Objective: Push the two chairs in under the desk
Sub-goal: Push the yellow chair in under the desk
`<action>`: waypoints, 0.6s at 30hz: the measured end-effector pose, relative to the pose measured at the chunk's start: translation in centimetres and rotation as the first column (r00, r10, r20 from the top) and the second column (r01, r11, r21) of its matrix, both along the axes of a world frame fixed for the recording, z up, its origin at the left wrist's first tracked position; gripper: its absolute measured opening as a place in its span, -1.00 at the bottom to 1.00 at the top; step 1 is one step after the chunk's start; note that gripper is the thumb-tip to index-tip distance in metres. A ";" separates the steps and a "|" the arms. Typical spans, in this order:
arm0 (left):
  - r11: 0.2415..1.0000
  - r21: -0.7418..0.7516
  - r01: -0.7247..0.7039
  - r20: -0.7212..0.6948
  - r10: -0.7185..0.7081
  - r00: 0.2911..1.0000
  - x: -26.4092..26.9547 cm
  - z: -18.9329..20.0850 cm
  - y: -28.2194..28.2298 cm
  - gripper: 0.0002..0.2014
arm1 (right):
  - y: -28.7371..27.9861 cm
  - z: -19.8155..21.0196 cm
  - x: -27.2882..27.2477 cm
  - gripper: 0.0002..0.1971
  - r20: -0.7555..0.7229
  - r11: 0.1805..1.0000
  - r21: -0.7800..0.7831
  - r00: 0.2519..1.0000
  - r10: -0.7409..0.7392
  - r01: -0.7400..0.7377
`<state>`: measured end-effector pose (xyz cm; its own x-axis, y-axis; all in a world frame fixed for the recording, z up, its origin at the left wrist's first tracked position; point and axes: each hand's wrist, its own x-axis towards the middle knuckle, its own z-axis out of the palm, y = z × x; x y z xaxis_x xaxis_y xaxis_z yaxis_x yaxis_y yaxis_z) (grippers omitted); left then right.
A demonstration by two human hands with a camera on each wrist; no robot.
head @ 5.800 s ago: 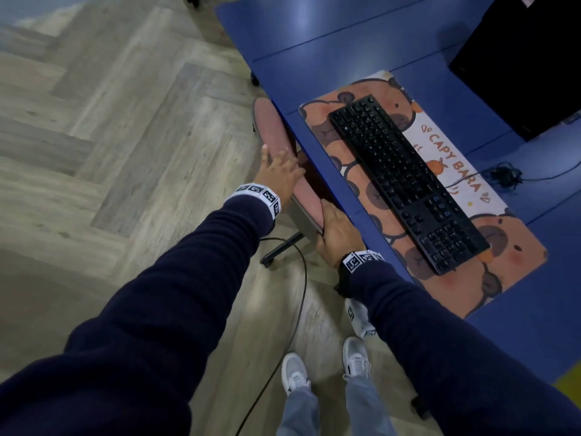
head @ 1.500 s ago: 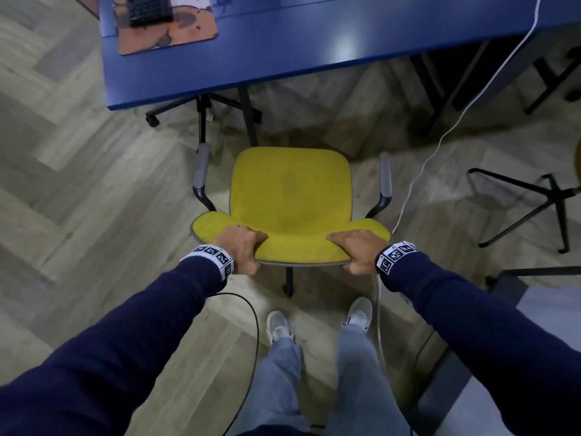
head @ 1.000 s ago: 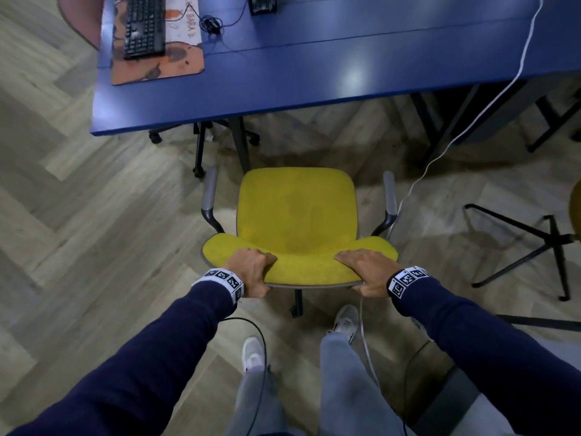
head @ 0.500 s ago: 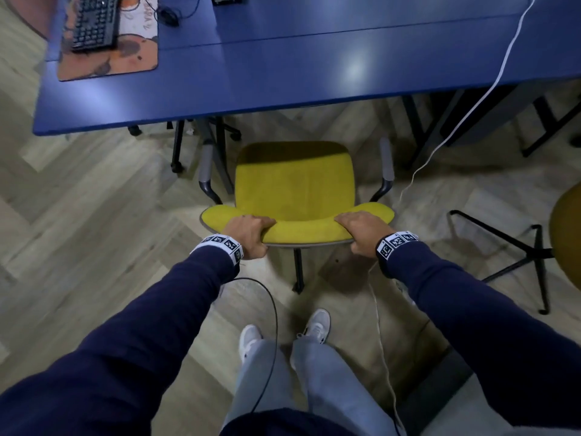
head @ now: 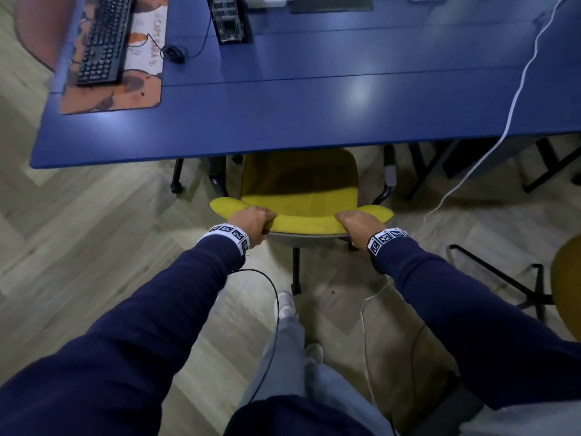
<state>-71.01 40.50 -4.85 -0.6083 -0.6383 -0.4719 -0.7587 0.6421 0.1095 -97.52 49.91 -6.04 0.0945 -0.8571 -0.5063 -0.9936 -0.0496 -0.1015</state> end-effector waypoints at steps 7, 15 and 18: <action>0.992 -0.117 0.047 0.037 -0.043 0.998 -2.4 0.2 -4.0 -0.64 | -5.4 0.8 -1.7 -0.62 -0.096 0.997 -0.079 0.995 -0.010 0.002; 0.989 -0.148 -0.029 0.090 0.043 0.995 -4.9 1.6 -8.0 -0.65 | -10.7 1.9 -3.4 -0.56 -0.172 0.987 -0.113 0.981 0.092 -0.113; 0.984 -0.162 -0.072 0.106 0.090 0.990 -5.5 1.9 -9.9 -0.64 | -12.8 1.9 -3.9 -0.47 -0.194 0.980 -0.110 0.970 0.144 -0.167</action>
<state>-76.55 30.64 -2.96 -0.5004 -0.7547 -0.4243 -0.8104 0.5808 -0.0772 -101.47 37.08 -4.15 0.1469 -0.8966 -0.4178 -0.9736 -0.2057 0.0992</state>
